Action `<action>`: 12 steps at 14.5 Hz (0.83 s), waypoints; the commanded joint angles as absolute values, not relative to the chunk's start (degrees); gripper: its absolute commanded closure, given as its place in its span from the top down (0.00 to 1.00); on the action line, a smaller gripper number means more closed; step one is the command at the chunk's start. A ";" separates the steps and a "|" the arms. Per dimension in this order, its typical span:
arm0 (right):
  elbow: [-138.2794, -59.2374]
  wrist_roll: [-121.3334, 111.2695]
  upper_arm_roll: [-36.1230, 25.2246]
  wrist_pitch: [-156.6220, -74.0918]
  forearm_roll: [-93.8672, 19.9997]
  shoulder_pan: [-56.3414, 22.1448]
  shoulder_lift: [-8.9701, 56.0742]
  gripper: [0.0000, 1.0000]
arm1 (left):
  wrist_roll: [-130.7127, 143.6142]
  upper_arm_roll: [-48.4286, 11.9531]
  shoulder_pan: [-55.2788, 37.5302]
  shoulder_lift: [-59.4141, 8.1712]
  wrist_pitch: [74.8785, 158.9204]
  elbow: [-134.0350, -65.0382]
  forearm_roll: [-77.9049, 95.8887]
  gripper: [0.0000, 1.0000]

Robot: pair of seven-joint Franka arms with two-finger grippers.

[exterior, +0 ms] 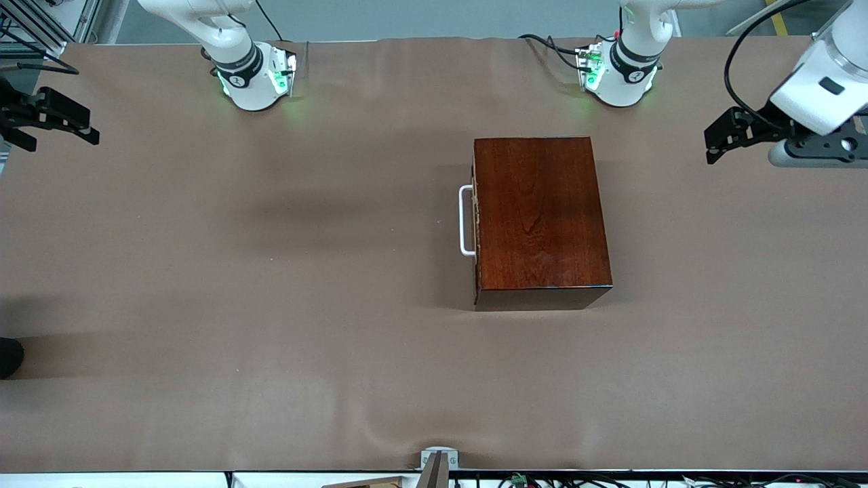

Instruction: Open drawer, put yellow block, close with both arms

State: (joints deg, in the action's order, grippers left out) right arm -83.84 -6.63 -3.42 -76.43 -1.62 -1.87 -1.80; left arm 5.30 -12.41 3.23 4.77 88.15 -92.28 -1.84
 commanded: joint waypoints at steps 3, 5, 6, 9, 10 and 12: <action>-84.20 -6.85 -3.43 -76.11 -2.46 -1.76 -2.37 1.00 | 3.78 -12.66 5.27 8.53 88.51 -94.49 0.00 1.00; -84.29 -6.77 -3.43 -76.03 -2.46 -1.84 -2.37 1.00 | 3.78 -12.66 5.54 7.04 87.72 -91.42 0.09 1.00; -84.20 -6.77 -3.43 -76.03 -2.46 -1.85 -2.37 1.00 | 3.69 -12.66 5.71 6.68 87.63 -91.06 0.17 1.00; -84.20 -6.85 -3.43 -76.11 -2.46 -1.93 -2.37 1.00 | 3.78 -12.66 5.89 6.59 87.54 -90.70 0.18 1.00; -84.20 -6.86 -3.43 -76.03 -2.46 -1.76 -2.37 1.00 | 3.78 -12.66 5.89 6.50 87.54 -90.70 0.18 1.00; -84.20 -6.85 -3.43 -75.50 -2.46 -1.67 -2.37 1.00 | 4.04 -12.66 5.89 6.15 87.45 -90.70 0.18 1.00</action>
State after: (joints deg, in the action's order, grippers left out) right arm -83.85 -6.63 -3.42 -76.11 -1.63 -1.87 -1.80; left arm 5.26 -12.25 4.89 7.09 88.60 -92.27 -1.11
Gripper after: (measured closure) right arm 0.000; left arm 0.000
